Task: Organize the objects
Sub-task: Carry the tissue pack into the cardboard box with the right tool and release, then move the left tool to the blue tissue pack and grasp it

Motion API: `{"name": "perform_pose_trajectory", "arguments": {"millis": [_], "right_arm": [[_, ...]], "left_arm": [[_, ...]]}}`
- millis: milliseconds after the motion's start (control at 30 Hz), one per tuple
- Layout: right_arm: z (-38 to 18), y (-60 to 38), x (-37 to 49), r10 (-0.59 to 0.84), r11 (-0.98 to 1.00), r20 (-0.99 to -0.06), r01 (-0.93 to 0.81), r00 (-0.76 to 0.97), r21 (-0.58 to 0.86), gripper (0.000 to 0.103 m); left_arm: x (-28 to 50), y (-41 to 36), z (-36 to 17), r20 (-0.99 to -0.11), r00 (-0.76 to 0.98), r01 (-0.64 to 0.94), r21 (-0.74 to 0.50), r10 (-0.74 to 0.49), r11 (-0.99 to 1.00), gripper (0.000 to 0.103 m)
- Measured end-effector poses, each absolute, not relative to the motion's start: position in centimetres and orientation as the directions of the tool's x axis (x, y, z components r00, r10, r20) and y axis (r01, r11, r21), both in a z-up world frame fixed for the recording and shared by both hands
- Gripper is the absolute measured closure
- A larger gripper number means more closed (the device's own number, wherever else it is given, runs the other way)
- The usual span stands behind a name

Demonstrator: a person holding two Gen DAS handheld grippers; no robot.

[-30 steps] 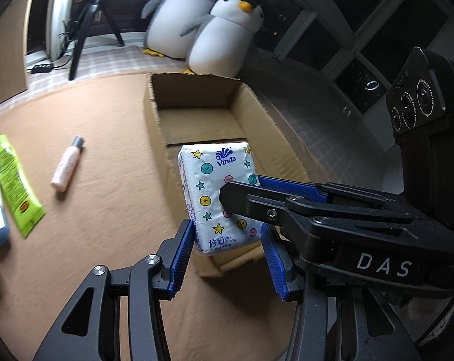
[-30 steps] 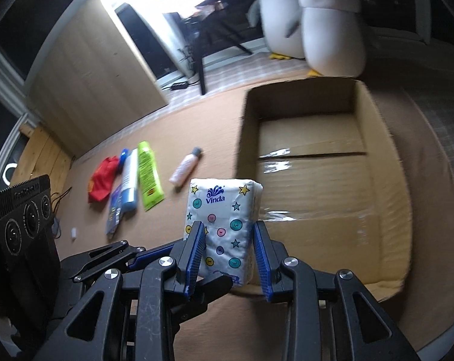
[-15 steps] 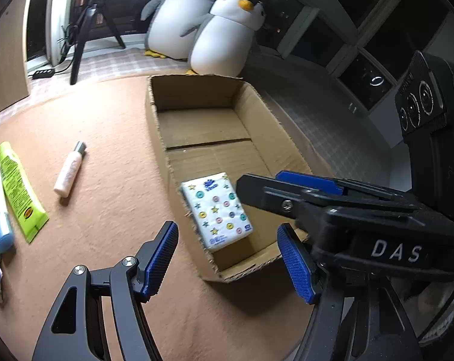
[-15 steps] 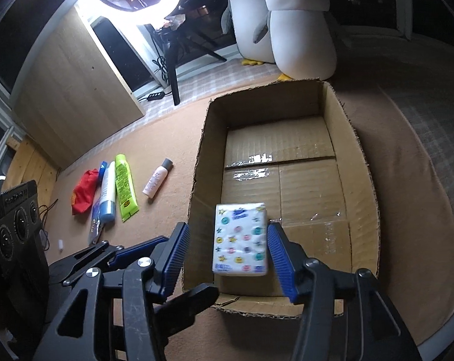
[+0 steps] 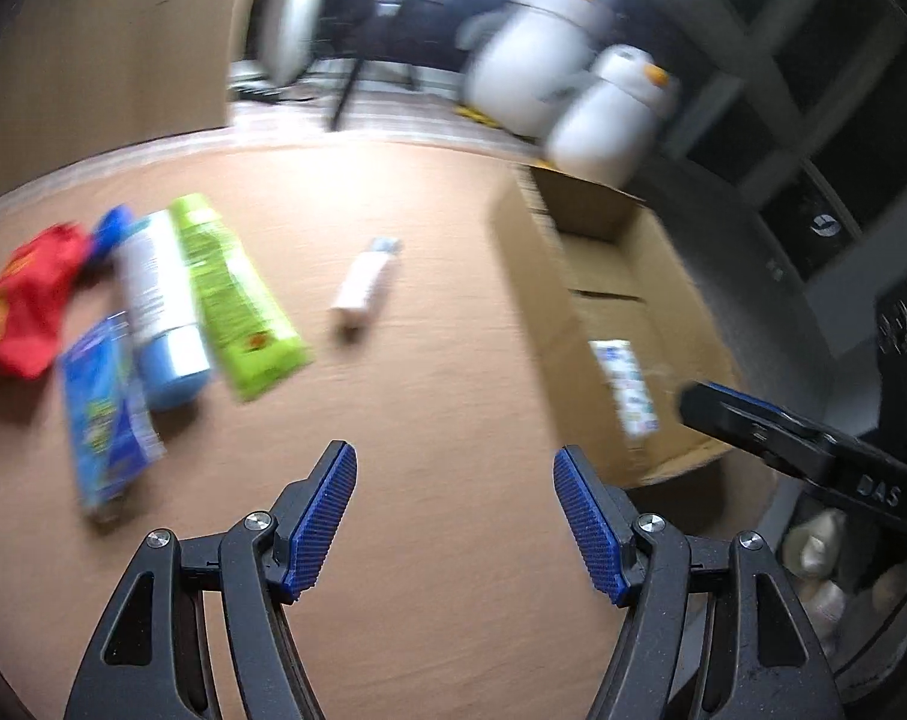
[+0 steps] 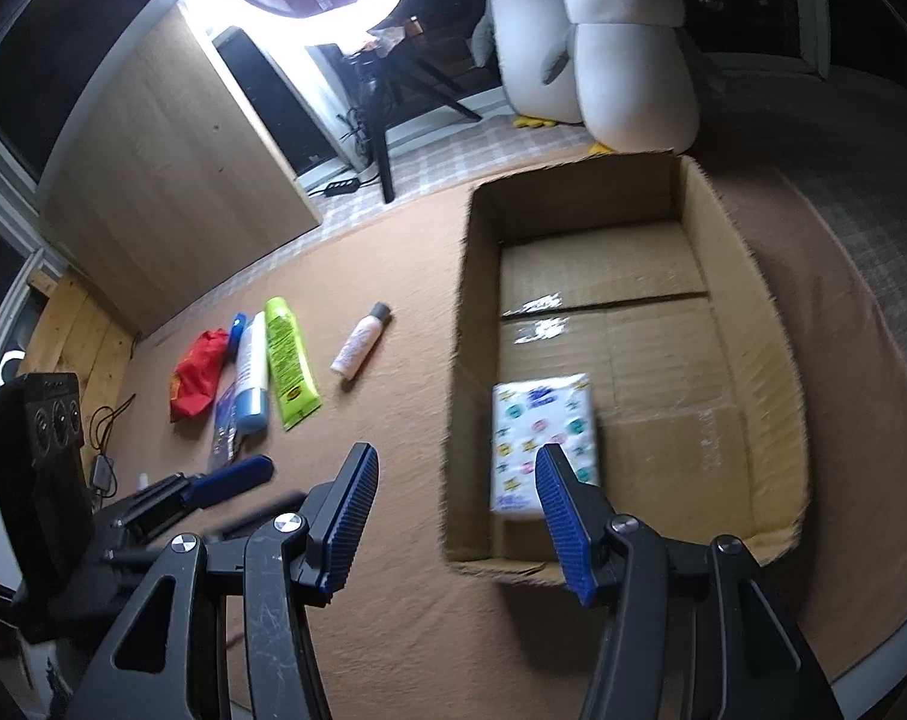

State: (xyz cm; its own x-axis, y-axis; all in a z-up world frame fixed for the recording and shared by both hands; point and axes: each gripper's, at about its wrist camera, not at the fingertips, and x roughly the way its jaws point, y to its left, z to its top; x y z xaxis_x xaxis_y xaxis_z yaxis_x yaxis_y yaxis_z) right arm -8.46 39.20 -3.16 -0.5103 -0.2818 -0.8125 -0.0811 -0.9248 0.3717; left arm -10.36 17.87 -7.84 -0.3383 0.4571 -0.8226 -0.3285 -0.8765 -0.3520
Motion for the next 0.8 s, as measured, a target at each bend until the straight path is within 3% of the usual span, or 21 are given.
{"name": "perform_pose_trajectory", "arguments": {"millis": [200, 367, 600, 800], "right_arm": [[-3.5, 36.4, -8.1, -0.3, -0.927, -0.815, -0.052, -0.495, 0.373, 0.052], [-4.2, 34.5, -7.8, -0.322, -0.922, -0.82, -0.043, -0.474, 0.386, 0.052], [-5.0, 33.1, -7.2, -0.333, -0.915, -0.824, -0.054, -0.458, 0.4, 0.052], [-5.1, 33.7, -6.5, -0.317, -0.914, -0.829, -0.086, -0.46, 0.397, 0.052]], "left_arm": [[-11.5, 10.9, -9.4, -0.859, -0.363, -0.195, -0.309, 0.361, -0.931, 0.031], [-13.2, 6.3, -10.7, -0.885, -0.345, -0.094, -0.298, 0.312, -0.95, 0.025], [-16.4, 3.8, -12.6, -0.909, -0.263, -0.008, -0.331, 0.322, -0.943, 0.02], [-18.5, 4.0, -13.5, -0.935, -0.223, 0.009, -0.284, 0.275, -0.959, 0.02]]}}
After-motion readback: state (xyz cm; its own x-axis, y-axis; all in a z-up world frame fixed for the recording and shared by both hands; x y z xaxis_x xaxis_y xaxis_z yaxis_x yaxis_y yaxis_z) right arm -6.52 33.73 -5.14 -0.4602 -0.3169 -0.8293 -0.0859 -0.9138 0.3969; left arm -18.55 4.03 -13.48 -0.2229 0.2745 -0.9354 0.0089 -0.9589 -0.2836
